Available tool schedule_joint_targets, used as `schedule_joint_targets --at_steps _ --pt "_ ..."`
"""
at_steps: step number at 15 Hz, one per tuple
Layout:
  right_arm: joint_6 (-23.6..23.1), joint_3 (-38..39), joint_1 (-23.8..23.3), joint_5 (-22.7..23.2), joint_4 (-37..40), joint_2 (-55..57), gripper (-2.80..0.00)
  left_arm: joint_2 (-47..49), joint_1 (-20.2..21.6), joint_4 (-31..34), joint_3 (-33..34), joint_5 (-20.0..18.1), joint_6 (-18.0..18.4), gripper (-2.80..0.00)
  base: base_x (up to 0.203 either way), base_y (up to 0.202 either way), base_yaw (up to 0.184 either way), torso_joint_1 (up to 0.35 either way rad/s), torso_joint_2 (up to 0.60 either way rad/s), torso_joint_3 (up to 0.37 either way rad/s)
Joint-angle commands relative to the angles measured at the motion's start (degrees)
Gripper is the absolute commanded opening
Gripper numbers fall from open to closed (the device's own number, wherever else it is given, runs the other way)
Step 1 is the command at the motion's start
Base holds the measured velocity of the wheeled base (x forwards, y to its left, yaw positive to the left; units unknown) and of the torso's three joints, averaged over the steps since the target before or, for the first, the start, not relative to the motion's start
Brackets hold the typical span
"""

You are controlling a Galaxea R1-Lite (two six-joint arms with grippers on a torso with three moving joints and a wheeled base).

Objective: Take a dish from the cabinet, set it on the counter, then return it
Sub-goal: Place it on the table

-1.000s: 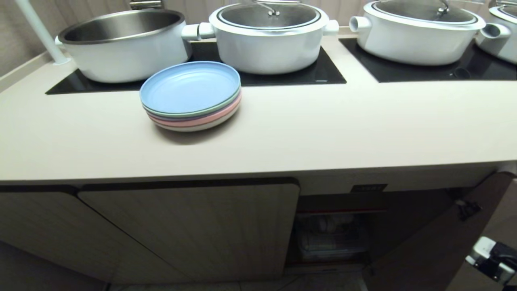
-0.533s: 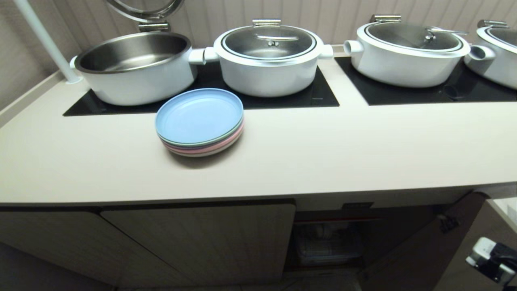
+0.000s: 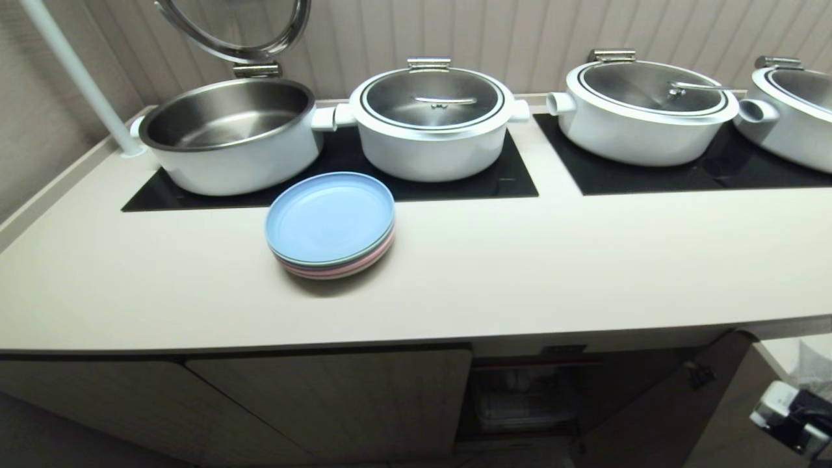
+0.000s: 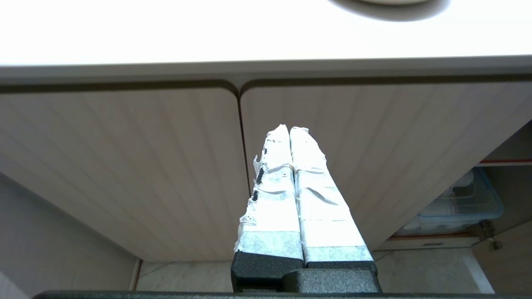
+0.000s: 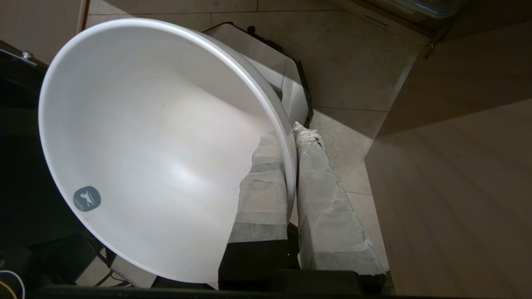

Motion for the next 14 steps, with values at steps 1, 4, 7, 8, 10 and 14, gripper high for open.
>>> schedule_joint_targets --at_steps 1,4,7,8,10,14 --pt "0.01 0.02 0.03 0.07 0.10 0.11 -2.80 0.00 -0.01 -0.10 0.01 0.04 -0.02 -2.80 0.000 0.000 0.000 0.167 -0.34 -0.163" --pt "0.01 0.03 0.03 0.07 0.10 0.02 -2.80 0.00 0.06 -0.01 0.01 0.04 -0.02 -2.80 0.000 0.000 0.000 0.162 -0.33 -0.171" --pt "-0.06 0.03 0.03 0.07 0.12 -0.05 -2.80 0.00 0.02 -0.01 0.01 -0.01 -0.02 -2.80 0.000 0.000 0.000 0.158 -0.32 -0.165" --pt "-0.08 0.10 0.12 0.07 0.18 -0.06 -2.80 0.00 -0.01 -0.06 0.01 -0.04 -0.02 -2.80 0.000 0.000 0.000 0.154 -0.31 -0.152" --pt "0.01 0.19 0.18 0.07 0.18 -0.33 -2.80 0.00 0.07 -0.01 0.01 -0.05 -0.02 -2.80 0.000 0.000 0.000 0.160 -0.33 -0.172" --pt "-0.08 0.03 0.29 0.06 1.07 -0.68 -2.80 0.00 0.07 -0.01 0.01 -0.03 -0.02 -2.80 0.000 0.000 0.000 0.154 -0.30 -0.156"
